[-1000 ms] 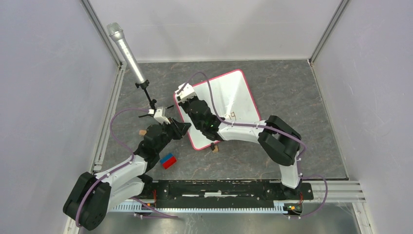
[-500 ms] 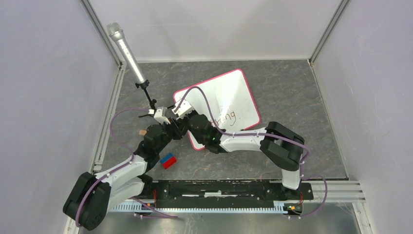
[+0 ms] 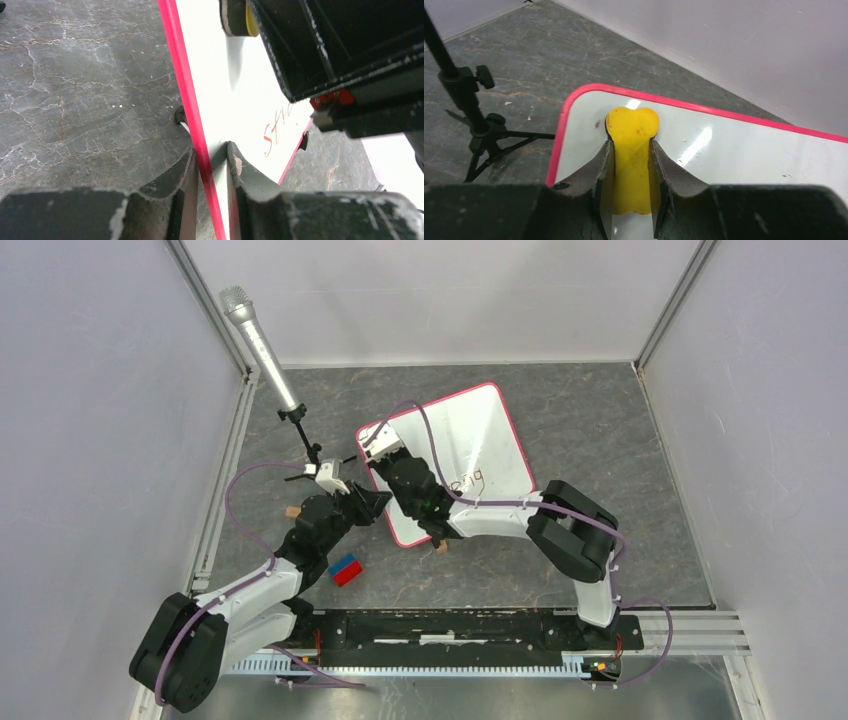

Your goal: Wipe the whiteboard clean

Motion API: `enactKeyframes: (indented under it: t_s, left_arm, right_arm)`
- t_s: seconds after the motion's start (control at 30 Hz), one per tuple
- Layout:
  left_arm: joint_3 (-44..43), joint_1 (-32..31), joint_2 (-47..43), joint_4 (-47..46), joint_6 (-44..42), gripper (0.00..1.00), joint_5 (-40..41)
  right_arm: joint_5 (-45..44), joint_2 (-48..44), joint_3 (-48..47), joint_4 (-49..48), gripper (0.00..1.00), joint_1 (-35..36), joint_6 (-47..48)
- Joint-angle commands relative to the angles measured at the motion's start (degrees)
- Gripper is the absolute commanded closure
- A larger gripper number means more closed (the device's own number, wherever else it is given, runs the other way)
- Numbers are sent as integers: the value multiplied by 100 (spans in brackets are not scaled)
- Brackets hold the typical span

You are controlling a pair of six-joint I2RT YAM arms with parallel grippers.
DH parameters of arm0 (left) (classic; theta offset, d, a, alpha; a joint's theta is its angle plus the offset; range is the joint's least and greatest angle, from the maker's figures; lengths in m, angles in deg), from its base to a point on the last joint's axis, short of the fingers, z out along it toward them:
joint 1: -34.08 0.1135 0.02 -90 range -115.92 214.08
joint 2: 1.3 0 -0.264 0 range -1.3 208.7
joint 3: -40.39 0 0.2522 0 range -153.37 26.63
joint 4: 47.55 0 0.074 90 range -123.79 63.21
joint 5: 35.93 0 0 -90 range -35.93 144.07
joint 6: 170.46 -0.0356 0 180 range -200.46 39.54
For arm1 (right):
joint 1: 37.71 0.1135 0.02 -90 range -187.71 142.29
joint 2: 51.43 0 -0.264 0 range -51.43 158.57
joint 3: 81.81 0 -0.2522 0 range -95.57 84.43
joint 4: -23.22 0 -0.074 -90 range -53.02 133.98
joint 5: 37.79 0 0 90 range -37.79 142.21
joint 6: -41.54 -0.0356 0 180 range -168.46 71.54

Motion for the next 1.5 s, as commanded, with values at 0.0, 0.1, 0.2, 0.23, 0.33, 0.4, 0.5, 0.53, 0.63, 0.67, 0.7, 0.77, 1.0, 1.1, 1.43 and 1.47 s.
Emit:
enactKeyframes:
  t_s: [0.0, 0.1, 0.2, 0.23, 0.33, 0.4, 0.5, 0.53, 0.63, 0.67, 0.7, 0.77, 1.0, 1.1, 1.43, 1.47]
  left_arm:
    - [-147, -46, 19, 42, -538, 98, 90]
    - [-159, -42, 26, 37, -546, 98, 85]
    - [-174, -47, 65, 37, -546, 98, 60]
    - [-174, -47, 71, 37, -549, 98, 59]
    - [-157, -47, 29, 37, -545, 98, 71]
    - [-140, -47, -2, 42, -543, 98, 84]
    - [-139, -47, -2, 56, -546, 98, 74]
    - [-147, -51, 6, 52, -550, 98, 80]
    - [-166, -59, 19, 60, -551, 98, 59]
    - [-165, -55, 21, 57, -556, 98, 52]
    - [-165, -55, 13, 59, -557, 98, 51]
    - [-165, -55, 18, 66, -564, 98, 51]
    - [-164, -66, 20, 72, -552, 98, 102]
    - [-196, -72, 99, 66, -556, 98, 99]
    - [-279, -66, 206, 129, -516, 98, 170]
    - [-296, -65, 215, 157, -513, 98, 185]
  right_arm:
    - [-189, -221, 381, -122, 92, -289, -55]
    - [333, -413, 701, -257, 92, -245, -31]
    - [748, -320, 591, -296, 92, -134, -4]
    - [764, -228, 408, -228, 92, -91, 20]
    - [756, 49, -188, 36, 92, -54, 80]
    - [734, 193, -467, 96, 92, -55, 80]
    - [759, 346, -690, 95, 92, -58, 75]
    - [772, 395, -761, 96, 92, -53, 65]
    - [678, 596, -1027, 143, 92, -69, 58]
    - [652, 659, -1107, 163, 92, -89, 53]
    - [588, 724, -1208, 187, 92, -106, 45]
    - [416, 819, -1414, 277, 91, -149, 12]
    - [89, 646, -1195, 351, 91, -359, -87]
    - [5, 345, -716, 207, 91, -389, -14]
    - [20, -1222, 1200, 159, 91, -420, -361]
    - [17, -1410, 1424, 90, 91, -425, -399]
